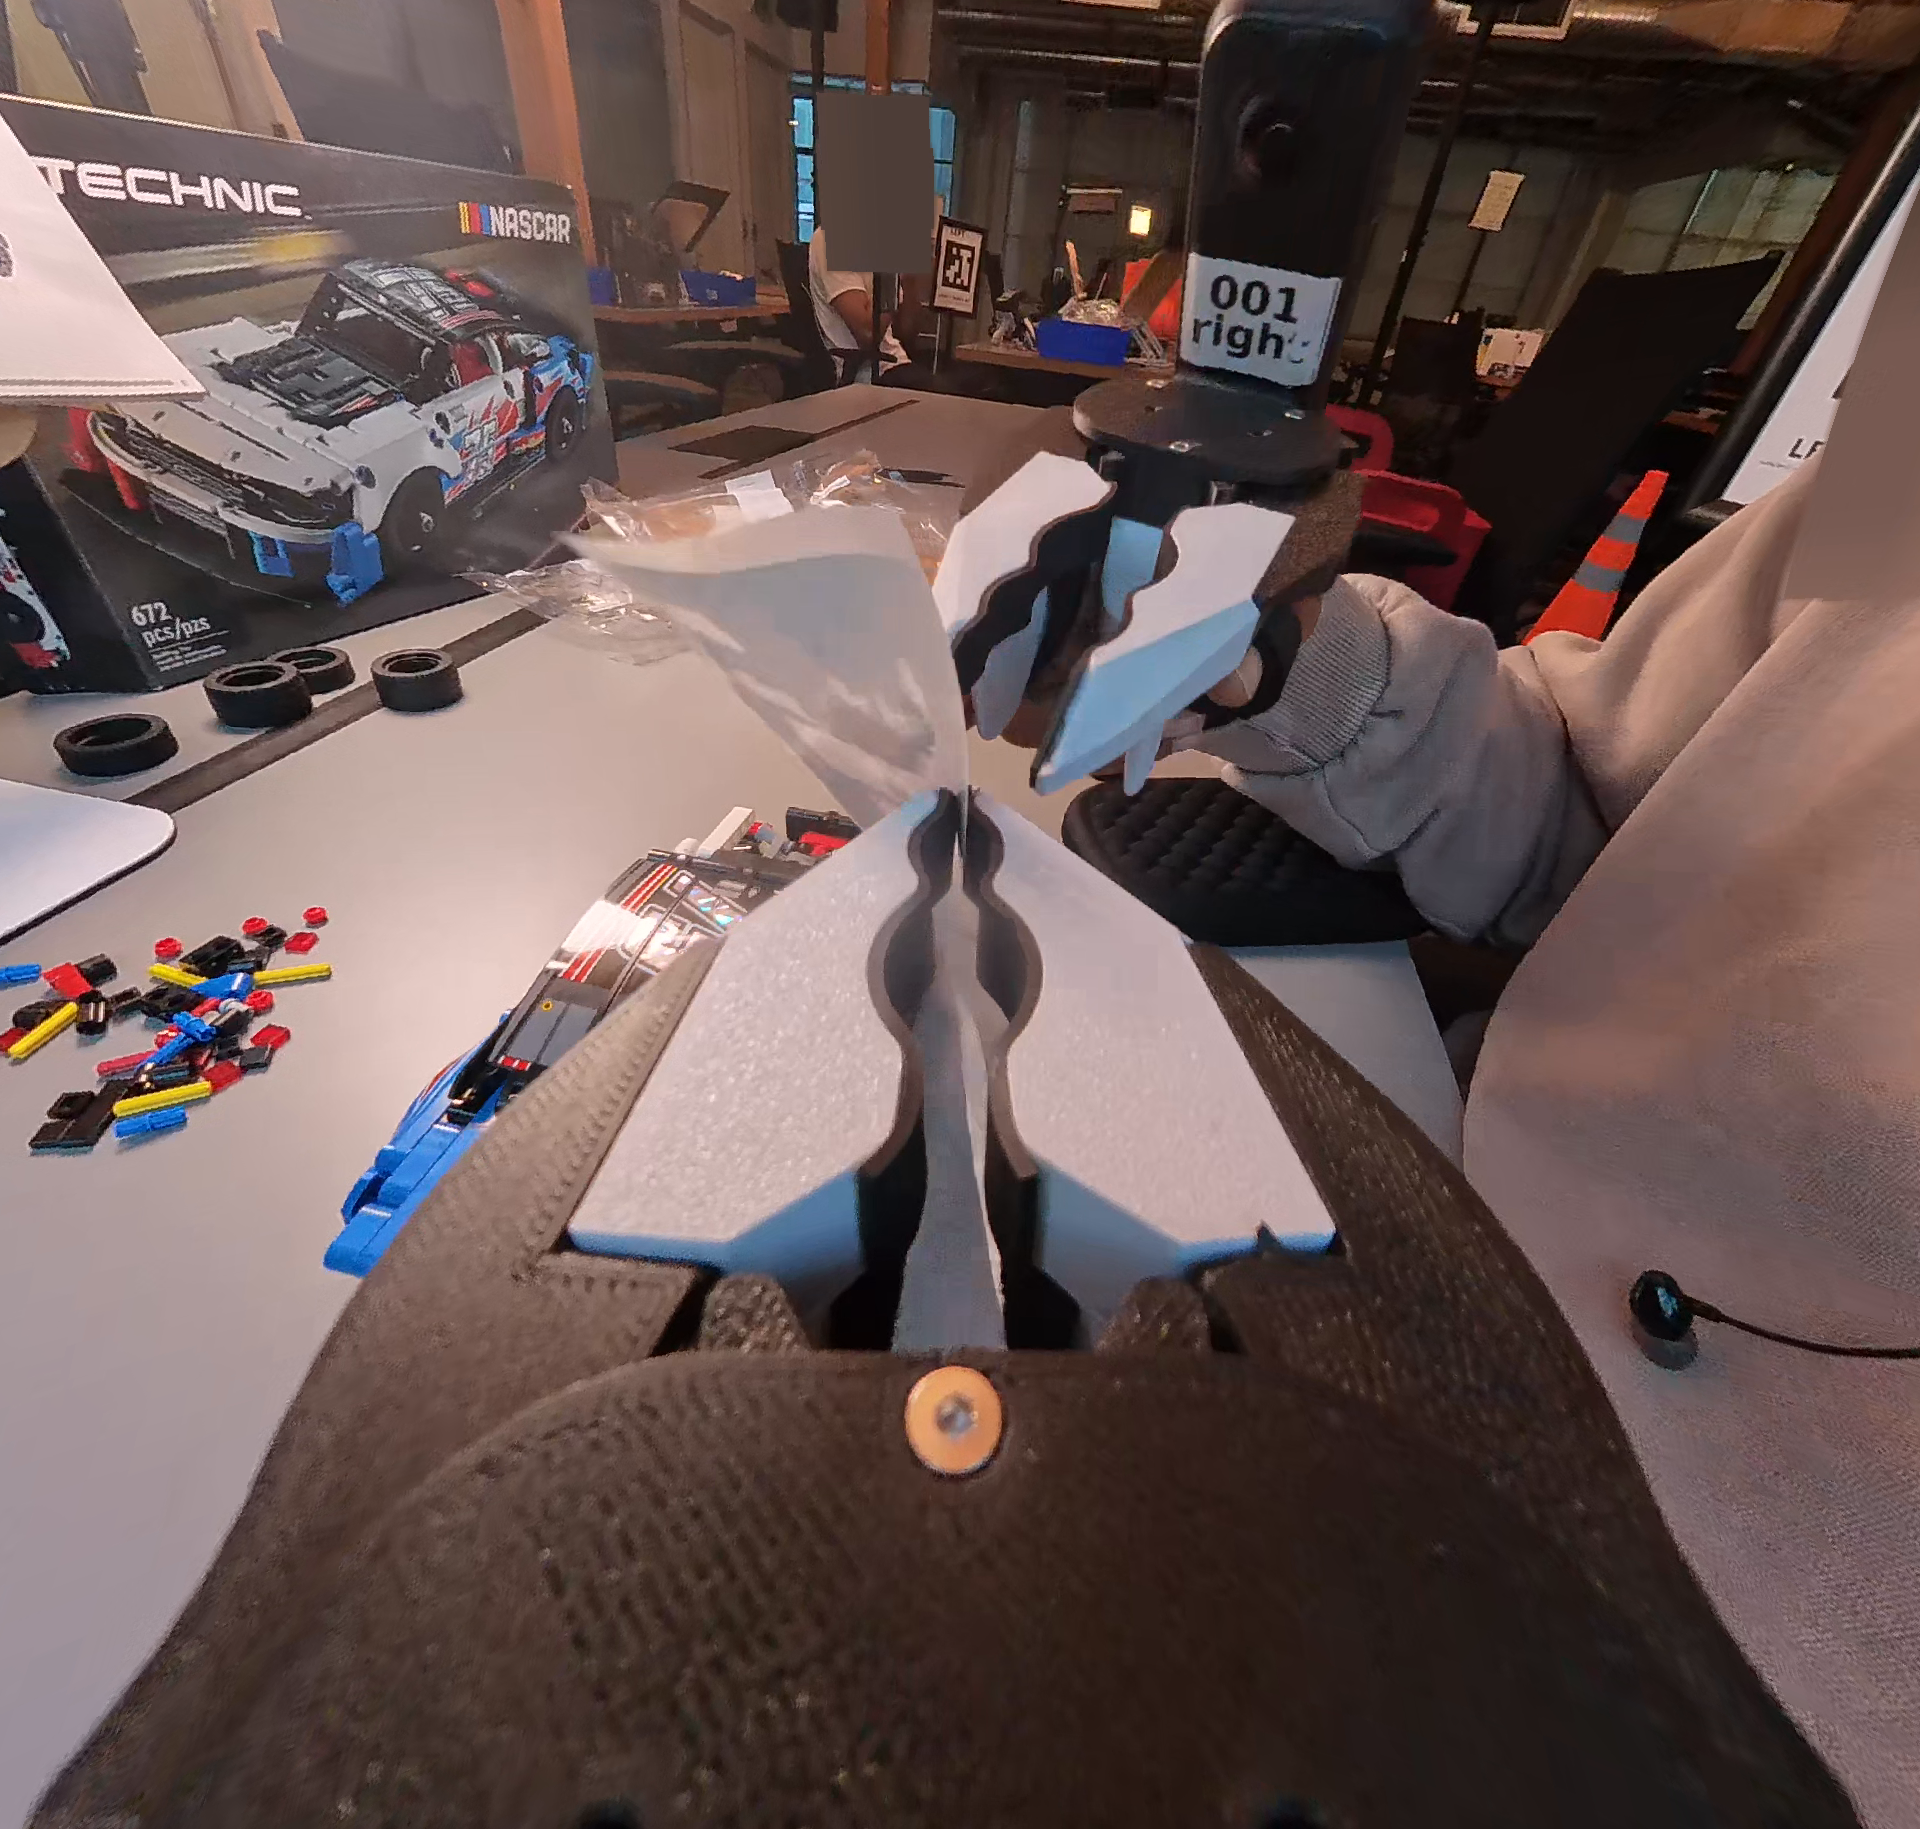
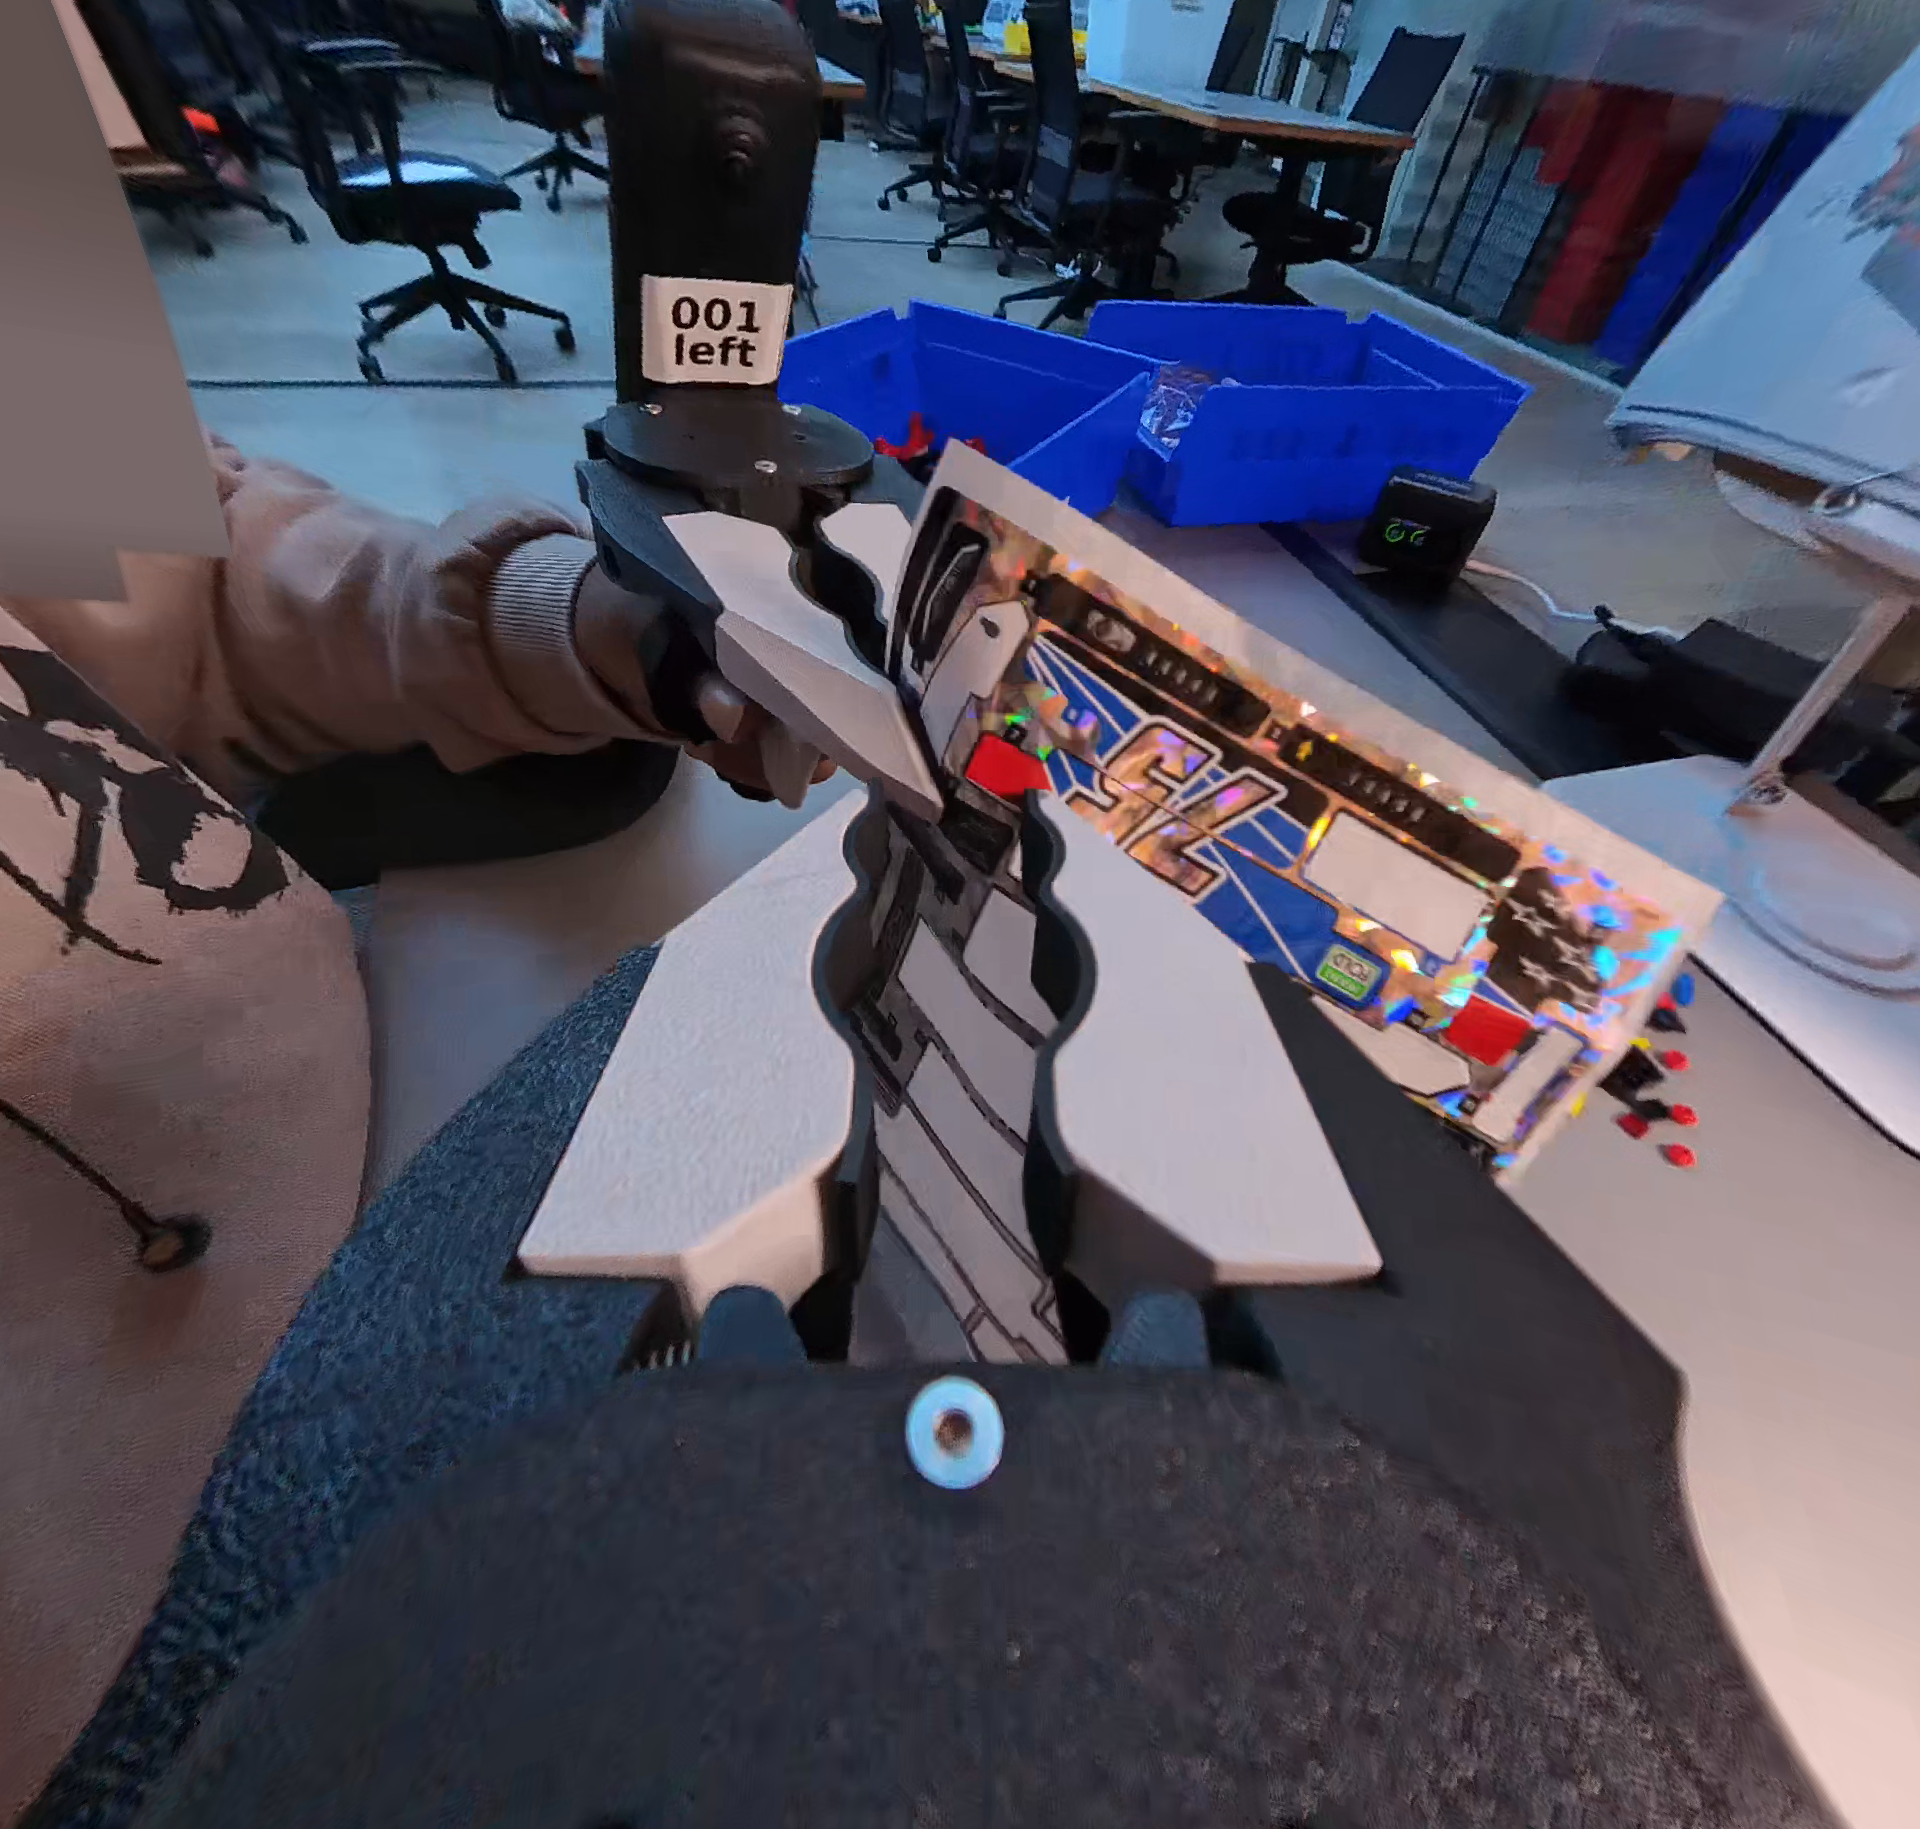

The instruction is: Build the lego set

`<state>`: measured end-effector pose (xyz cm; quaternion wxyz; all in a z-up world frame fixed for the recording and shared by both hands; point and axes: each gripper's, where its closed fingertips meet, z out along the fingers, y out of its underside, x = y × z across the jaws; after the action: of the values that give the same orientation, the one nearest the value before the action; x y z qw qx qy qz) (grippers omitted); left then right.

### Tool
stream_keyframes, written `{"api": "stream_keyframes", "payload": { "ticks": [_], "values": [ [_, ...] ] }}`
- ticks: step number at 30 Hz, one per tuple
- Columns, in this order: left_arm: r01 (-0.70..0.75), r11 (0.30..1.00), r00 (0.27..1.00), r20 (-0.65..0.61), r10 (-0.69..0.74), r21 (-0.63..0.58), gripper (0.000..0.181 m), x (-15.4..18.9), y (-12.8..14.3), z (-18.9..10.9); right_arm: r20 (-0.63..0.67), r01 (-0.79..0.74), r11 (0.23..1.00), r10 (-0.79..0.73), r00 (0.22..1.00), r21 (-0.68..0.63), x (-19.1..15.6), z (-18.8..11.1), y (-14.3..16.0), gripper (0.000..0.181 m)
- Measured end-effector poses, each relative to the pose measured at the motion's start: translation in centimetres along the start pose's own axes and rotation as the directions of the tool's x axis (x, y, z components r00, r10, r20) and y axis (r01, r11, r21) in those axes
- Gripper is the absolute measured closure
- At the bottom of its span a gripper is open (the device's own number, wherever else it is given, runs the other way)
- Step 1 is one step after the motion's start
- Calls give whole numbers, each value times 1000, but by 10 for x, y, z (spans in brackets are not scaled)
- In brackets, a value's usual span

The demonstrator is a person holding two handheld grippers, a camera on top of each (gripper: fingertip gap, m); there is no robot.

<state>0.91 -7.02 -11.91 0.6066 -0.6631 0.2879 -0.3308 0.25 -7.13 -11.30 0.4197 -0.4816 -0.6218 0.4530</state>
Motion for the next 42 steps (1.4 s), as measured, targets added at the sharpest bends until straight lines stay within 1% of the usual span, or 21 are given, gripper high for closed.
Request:
{"api": "stream_keyframes", "payload": {
  "ticks": [4, 6, 8, 14, 16, 19, 22, 26, 42],
  "values": [
    [-28, 1000, 1000, -3, 28, -3, 181, 4, -1, 1, -15, 37, 999, -37, 999, -18, -2, 4, -1, 163],
    [-56, 998, 998, -6, 56, -7, 181, 7, 0, 1, 6, 28, 999, -28, 1000, -14, -5, 3, -1, 165],
    [-89, 996, 996, -12, 89, -10, 181, 10, 0, 1, 38, 6, 1000, -6, 999, -12, -7, 2, 0, 165],
    [-247, 969, 968, -56, 246, -15, 181, 24, 3, 1, 210, -79, 997, 76, 975, 4, -21, -3, 2, 170],
    [-290, 957, 954, -77, 288, -14, 181, 30, 4, 1, 241, -91, 996, 86, 967, 9, -24, -6, 2, 176],
    [-337, 941, 938, -93, 334, -18, 181, 36, 6, 1, 278, -71, 997, 69, 958, -3, -29, -8, 3, 176],
    [-349, 937, 934, -93, 346, -24, 181, 36, 7, 2, 274, -21, 1000, 24, 961, -16, -30, -9, 4, 177],
    [-351, 936, 933, -90, 348, -21, 181, 37, 6, 1, 275, -4, 1000, 8, 961, -14, -30, -10, 2, 178],
    [-354, 935, 930, -107, 351, -16, 181, 43, 6, 1, 330, -11, 1000, 11, 944, 1, -36, -14, 1, 180]
  ]
}}
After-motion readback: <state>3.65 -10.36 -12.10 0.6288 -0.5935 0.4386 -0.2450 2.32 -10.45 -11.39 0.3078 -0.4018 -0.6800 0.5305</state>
